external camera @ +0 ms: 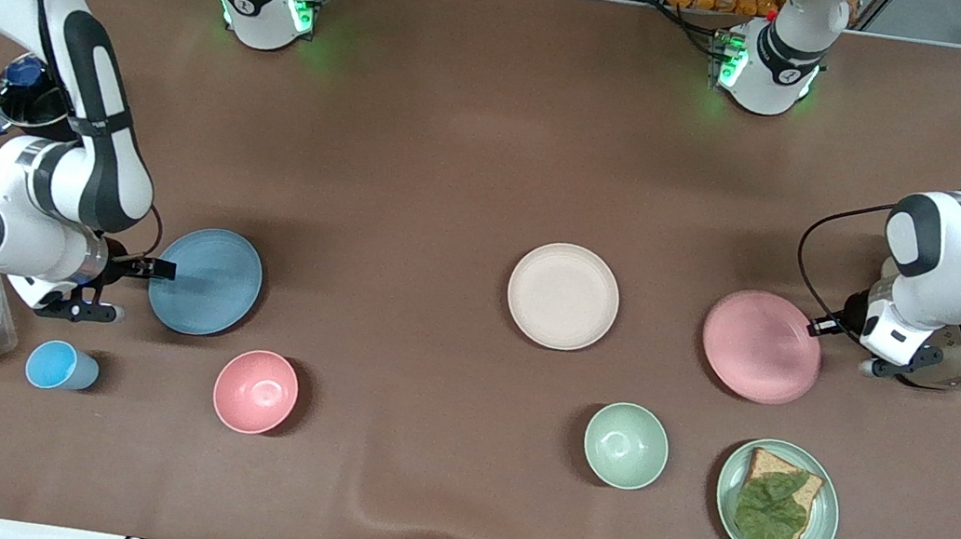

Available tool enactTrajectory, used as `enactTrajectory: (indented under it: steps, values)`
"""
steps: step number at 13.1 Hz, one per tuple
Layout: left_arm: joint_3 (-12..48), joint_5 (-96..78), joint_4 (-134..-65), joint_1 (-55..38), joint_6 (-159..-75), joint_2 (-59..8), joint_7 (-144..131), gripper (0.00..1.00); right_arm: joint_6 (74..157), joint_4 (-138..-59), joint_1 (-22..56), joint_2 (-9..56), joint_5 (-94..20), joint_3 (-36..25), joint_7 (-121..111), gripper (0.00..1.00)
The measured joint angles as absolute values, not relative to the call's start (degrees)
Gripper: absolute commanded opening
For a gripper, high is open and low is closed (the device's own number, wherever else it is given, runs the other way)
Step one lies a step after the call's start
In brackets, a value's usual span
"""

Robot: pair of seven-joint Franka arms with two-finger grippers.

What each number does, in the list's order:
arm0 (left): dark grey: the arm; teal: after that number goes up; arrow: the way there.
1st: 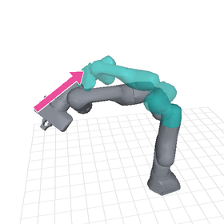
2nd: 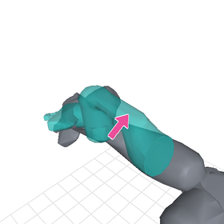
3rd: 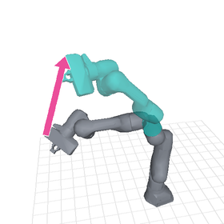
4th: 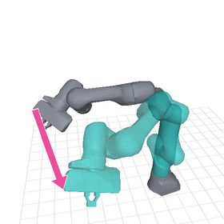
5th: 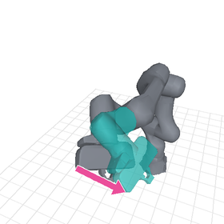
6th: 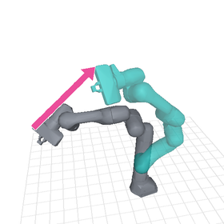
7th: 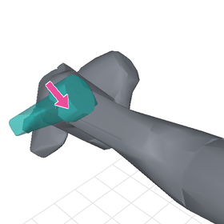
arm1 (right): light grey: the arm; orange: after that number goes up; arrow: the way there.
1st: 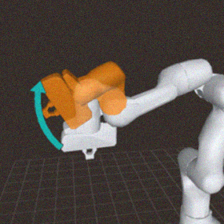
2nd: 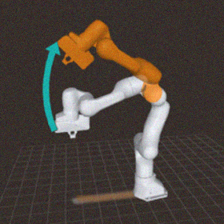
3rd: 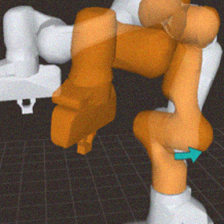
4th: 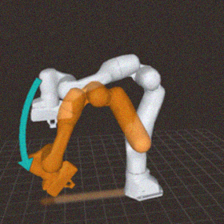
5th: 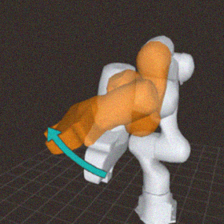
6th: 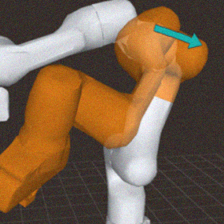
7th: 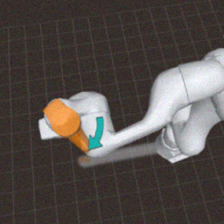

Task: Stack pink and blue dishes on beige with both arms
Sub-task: 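Grip the pink plate with the left gripper while the right gripper grips blue, then carry the pink plate onto the beige plate with the left gripper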

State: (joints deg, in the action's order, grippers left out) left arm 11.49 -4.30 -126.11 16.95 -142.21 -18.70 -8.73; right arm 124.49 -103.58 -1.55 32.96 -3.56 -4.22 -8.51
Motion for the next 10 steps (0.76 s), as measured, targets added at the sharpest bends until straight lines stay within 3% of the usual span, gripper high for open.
enactTrajectory:
  steps: [2, 4, 5, 7, 10]
  values:
    - [16.84, -5.74, -122.96, 16.75, -134.35, -15.06, -10.79, 0.00, 124.60, -103.65, -1.91, 34.62, -4.64, -4.21, -8.51, 1.00]
    - [22.07, -8.33, -118.80, 16.34, -127.19, -12.81, -16.20, 0.00, 125.35, -103.66, -1.90, 35.95, -4.87, -4.17, -8.51, 0.13]
    - [24.73, -8.68, -117.14, 16.05, -125.73, -12.56, -19.99, 0.00, 126.12, -103.66, -1.90, 36.29, -4.90, -4.16, -8.58, 0.00]
    - [28.57, -8.74, -115.05, 14.13, -125.22, -13.54, -26.55, 0.00, 127.74, -103.66, -1.90, 36.49, -4.98, -4.14, -9.67, 0.00]
    - [29.18, -8.75, -113.85, 7.70, -126.96, -17.50, -33.07, 0.00, 128.49, -103.62, -1.89, 36.49, -5.24, -4.10, -10.30, 0.00]
